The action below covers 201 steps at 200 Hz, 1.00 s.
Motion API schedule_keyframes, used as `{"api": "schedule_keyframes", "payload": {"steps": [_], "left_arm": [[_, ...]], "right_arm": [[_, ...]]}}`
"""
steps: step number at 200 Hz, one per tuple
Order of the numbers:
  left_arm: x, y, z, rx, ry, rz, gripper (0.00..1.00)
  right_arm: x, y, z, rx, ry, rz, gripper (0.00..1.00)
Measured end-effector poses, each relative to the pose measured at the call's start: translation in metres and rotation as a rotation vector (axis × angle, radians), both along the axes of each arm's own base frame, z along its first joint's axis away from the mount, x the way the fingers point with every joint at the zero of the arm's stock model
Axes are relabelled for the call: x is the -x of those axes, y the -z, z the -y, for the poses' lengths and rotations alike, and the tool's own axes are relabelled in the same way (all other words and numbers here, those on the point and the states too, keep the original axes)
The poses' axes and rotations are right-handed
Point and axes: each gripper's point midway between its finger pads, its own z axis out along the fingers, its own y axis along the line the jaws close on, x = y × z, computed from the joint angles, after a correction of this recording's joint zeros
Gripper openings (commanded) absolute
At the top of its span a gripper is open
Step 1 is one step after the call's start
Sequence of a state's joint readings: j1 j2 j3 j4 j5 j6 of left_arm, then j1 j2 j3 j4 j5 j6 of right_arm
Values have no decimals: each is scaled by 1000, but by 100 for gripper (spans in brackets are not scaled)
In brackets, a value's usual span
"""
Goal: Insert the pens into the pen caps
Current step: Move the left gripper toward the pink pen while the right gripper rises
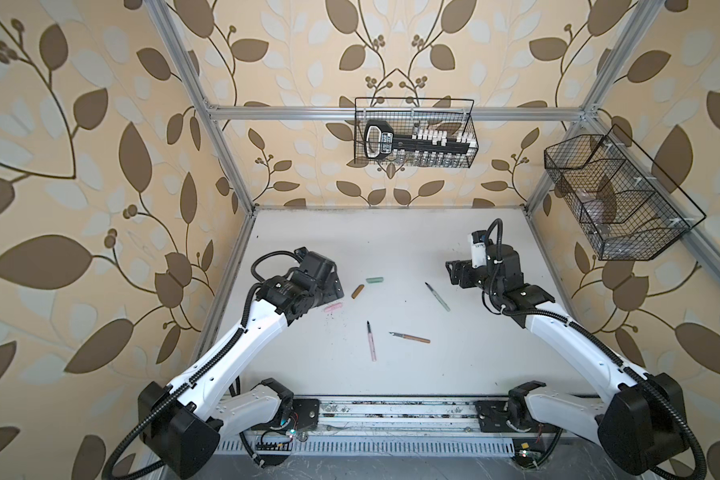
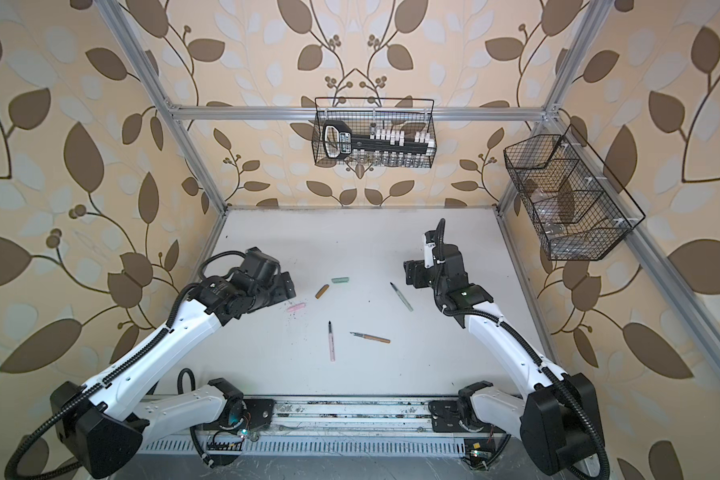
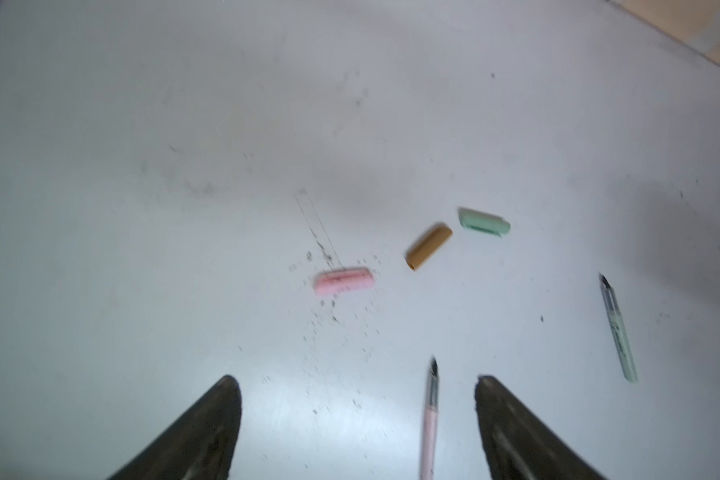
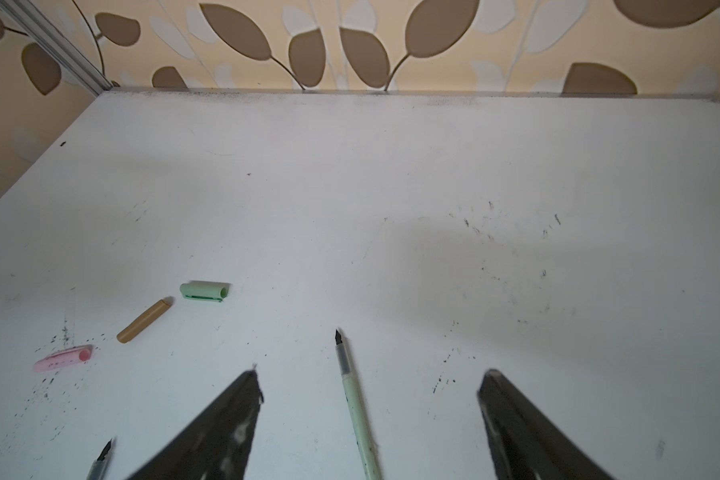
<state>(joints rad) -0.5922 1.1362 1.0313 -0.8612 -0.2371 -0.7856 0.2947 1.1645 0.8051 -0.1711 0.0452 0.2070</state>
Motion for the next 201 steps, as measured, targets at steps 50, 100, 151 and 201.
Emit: {"api": "schedule_keyframes", "payload": {"steps": [50,100,151,201], "left_arm": [[44,44,95,-106,145,-211,73],[69,89,123,-80,134,-272,63],[76,113,126,-20,99,-288,56],[82,125,133,-23,80,-312,53]], "right_arm": [[4,7,0,-26,16,-39,81],[9,16,1,-49,17,-71,80],[21,27,13,-93,46,-94,78],[27,32,11,-113,41,-113,78]]}}
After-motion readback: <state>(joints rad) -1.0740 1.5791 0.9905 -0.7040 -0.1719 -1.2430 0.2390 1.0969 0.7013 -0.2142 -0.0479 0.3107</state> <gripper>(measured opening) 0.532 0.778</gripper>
